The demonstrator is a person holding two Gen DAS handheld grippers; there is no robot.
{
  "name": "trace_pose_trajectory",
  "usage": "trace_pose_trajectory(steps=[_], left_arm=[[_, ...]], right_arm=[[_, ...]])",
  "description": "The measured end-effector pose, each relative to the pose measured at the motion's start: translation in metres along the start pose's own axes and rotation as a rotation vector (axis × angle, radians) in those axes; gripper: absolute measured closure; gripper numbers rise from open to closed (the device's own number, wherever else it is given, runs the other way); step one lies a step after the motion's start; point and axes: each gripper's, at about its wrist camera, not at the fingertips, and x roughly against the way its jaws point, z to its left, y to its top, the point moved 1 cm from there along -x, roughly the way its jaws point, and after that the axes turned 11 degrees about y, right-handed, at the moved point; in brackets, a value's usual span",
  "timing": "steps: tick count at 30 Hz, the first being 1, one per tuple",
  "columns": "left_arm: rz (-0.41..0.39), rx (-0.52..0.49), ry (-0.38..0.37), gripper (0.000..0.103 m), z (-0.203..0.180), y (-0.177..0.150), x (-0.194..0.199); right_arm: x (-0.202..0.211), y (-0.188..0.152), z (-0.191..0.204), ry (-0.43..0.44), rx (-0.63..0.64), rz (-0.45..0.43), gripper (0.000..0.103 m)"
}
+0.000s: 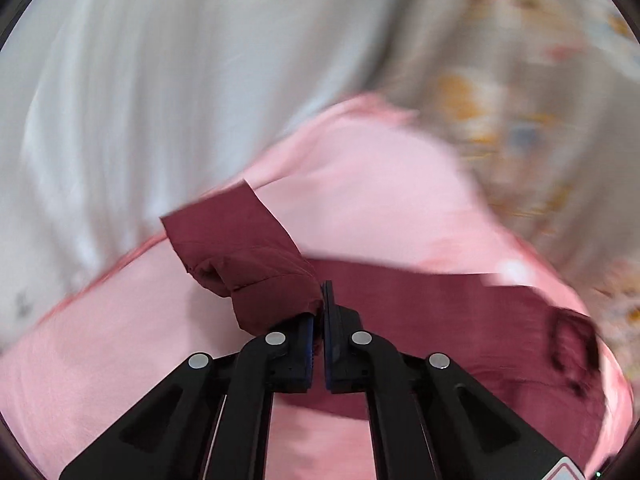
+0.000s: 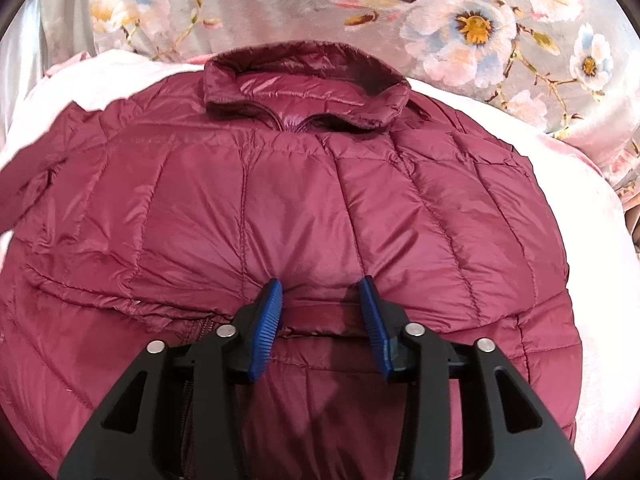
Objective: Fold large clothes
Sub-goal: 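Grasp the other sleeve with the left gripper and lift it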
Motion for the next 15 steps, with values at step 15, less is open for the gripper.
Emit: trace_pose_trajectory(steps=[15], left_arm=[[0.015, -0.495, -0.534, 0.062, -0.339, -0.151, 0.147]], right_arm=[[0.100, -0.023, -0.061, 0.093, -0.127, -0.150, 0.037]])
